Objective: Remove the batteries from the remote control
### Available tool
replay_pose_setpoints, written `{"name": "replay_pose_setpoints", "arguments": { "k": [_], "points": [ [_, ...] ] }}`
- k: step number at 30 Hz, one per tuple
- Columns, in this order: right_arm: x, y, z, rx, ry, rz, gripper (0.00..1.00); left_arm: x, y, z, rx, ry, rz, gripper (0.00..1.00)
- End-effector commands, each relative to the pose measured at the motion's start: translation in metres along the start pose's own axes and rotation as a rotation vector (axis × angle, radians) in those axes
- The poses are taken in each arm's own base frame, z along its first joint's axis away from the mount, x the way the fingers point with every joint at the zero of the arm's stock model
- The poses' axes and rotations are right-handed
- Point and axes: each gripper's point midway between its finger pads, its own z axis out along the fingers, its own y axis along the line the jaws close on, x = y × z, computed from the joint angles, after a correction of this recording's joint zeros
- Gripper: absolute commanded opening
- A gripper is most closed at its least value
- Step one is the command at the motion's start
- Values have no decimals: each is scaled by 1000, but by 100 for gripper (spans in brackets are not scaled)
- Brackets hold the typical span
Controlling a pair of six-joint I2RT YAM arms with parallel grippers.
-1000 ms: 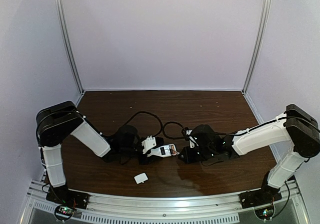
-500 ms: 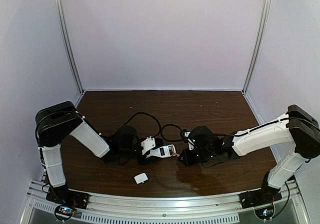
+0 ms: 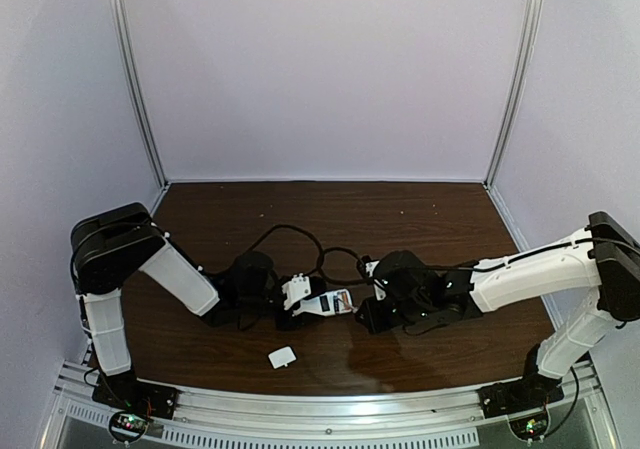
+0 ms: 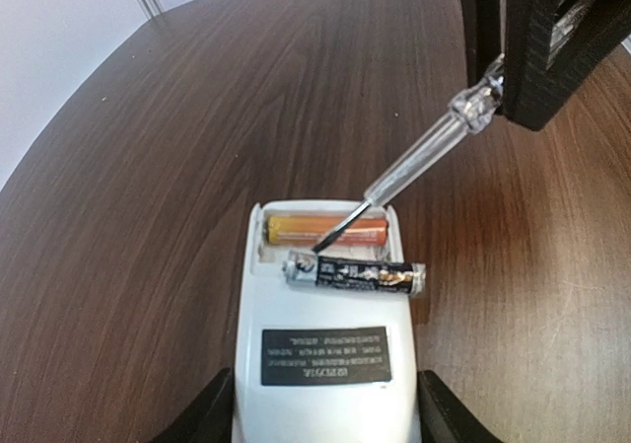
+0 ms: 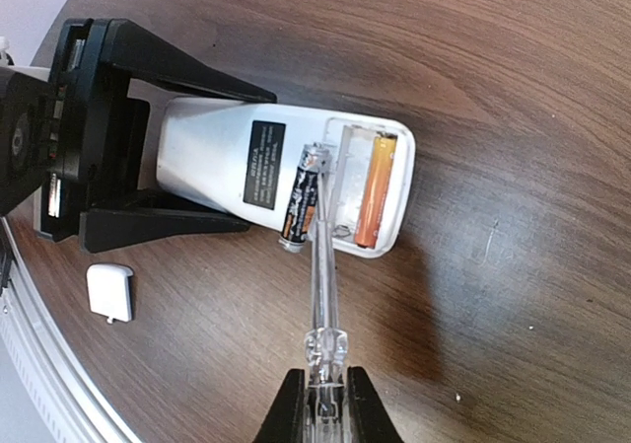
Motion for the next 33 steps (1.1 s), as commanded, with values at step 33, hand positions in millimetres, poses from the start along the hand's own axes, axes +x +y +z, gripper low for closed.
{"name": "replay_pose_setpoints", "arguments": {
  "k": [33],
  "points": [
    [-12,24,-33,51,-66,-36,0,-28,9,-9,-47,-84,46,0]
  ]
}}
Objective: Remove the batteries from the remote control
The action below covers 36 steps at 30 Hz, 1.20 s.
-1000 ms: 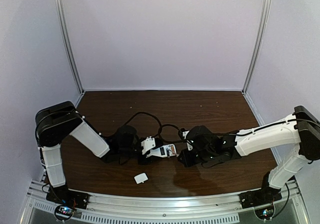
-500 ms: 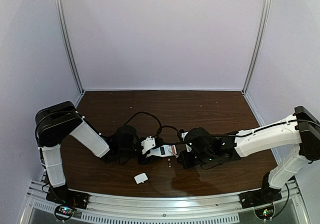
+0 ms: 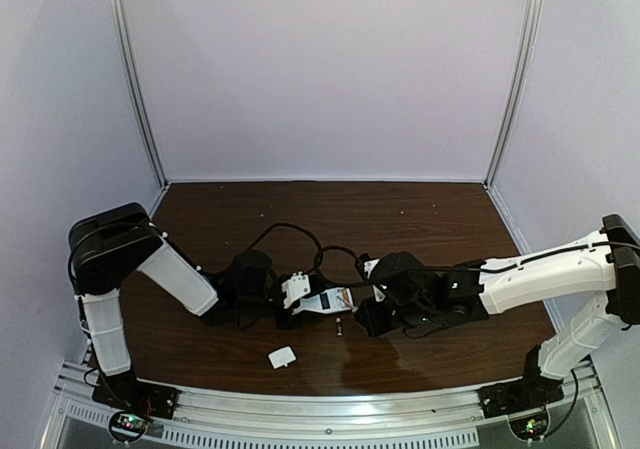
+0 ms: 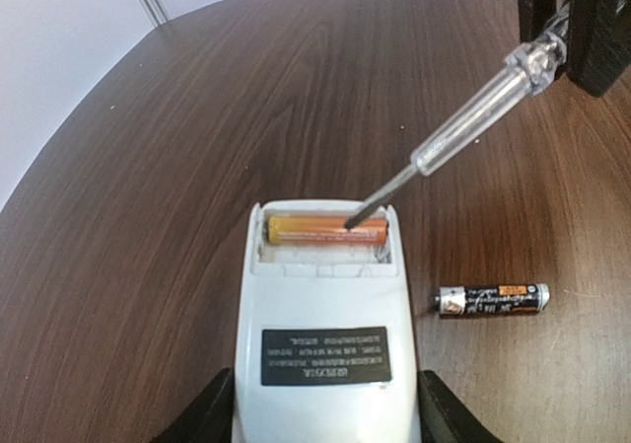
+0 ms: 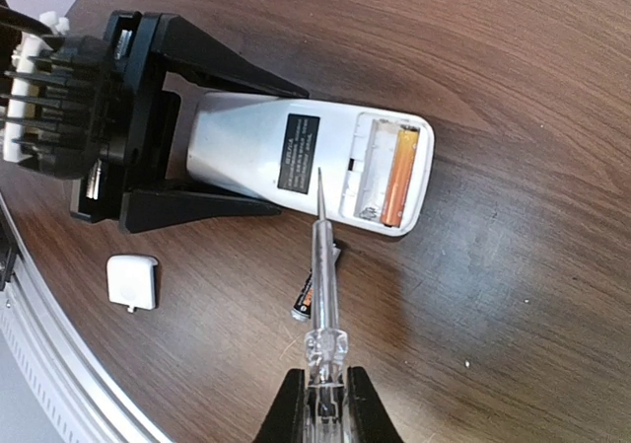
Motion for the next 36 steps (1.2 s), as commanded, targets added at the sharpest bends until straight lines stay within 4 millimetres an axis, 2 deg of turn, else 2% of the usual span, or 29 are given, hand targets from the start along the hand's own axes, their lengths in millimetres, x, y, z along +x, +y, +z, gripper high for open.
{"name": "replay_pose_setpoints", "arguments": {
  "k": [1,9,22,29,34,36],
  "points": [
    [-12,5,-15,15,-41,3,0,-23,7,-7,-34,-68,37,0],
    [-16,11,-32,19,-51,-19,0,-28,8,-13,-41,-80,42,0],
    [-35,16,-66,44,-73,-47,0,-37,17,-26,-116,-115,47,0],
    [-39,18,-75,72,-56,-61,0,-42,25,-30,-164,-134,38,0],
    [-36,16,-77,139,-1,-74,0,-47,20,-34,-205,-174,93,0],
    [-35,13,-78,165,14,-70,0,-42,19,-30,-204,-132,97,0]
  ]
}}
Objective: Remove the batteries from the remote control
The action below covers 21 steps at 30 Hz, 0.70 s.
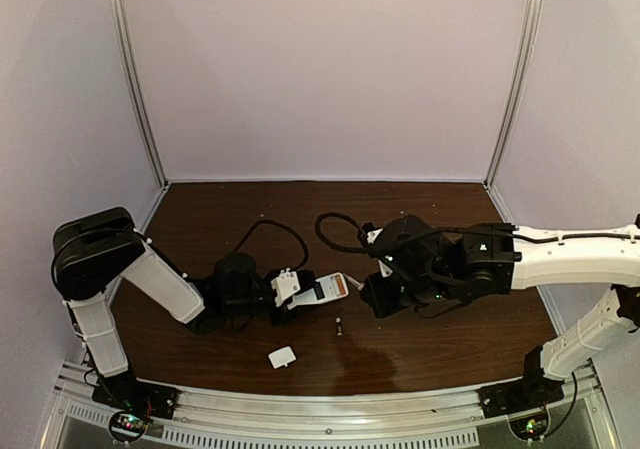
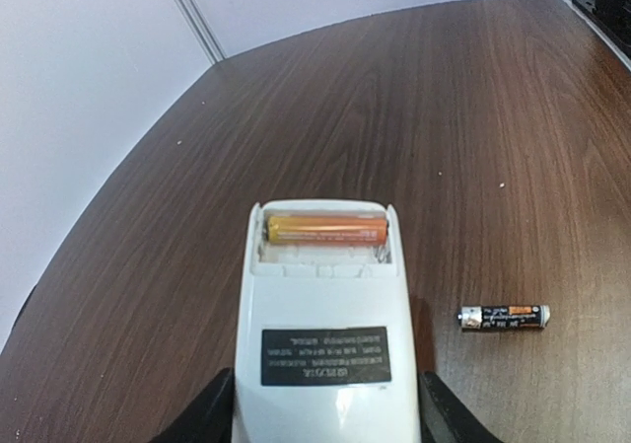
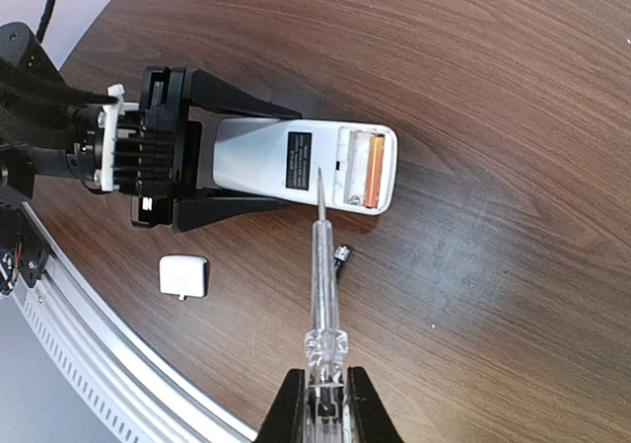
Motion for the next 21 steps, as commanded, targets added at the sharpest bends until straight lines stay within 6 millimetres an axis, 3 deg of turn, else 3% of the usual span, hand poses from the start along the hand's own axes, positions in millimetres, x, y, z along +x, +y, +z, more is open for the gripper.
{"name": "replay_pose_setpoints", "arguments": {
  "k": [1,8,21],
  "points": [
    [8,-13,-3,102,55,-16,0,-15,6,3,-47,-23,54,0],
    [8,-18,-4,178,100,-10,0,-15,-1,4,-15,-8,78,0],
    [18,-3,-6,172,266,-3,0,-19,-9,3,-14,-6,103,0]
  ]
}}
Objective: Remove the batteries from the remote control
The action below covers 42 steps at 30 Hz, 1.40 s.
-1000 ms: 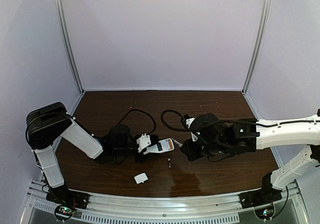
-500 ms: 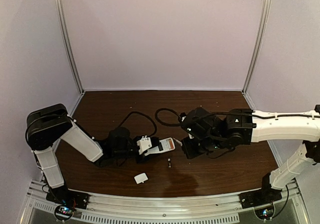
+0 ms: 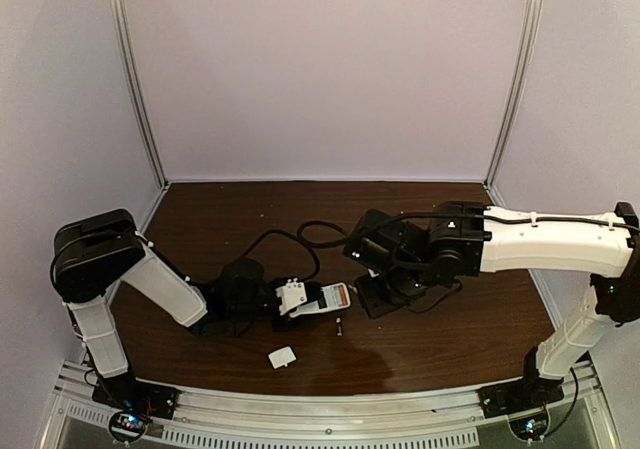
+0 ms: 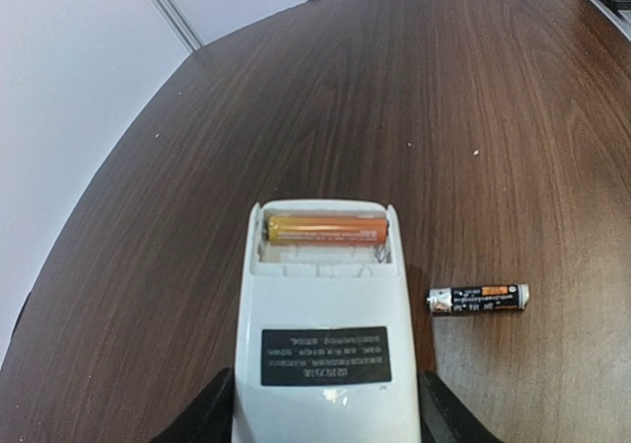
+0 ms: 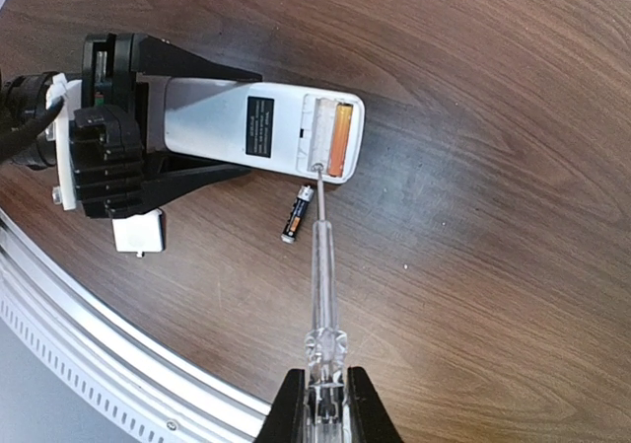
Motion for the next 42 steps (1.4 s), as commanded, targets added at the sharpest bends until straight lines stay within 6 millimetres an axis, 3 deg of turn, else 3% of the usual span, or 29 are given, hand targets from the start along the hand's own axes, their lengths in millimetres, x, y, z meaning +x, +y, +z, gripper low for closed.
{"name": "replay_pose_setpoints", "arguments": {
  "k": [1,10,21,42],
  "points": [
    [7,-1,-3,22,78,5,0,-27,12,-3,-47,-70,36,0],
    [14,6,13,-3,250,2,0,-27,12,-6,-58,-72,42,0],
    [3,3,17,18,241,-8,0,-26,13,-5,-64,-67,44,0],
    [-23,-16,47,80,210,-2,0,-27,12,-5,-65,-73,46,0]
  ]
}}
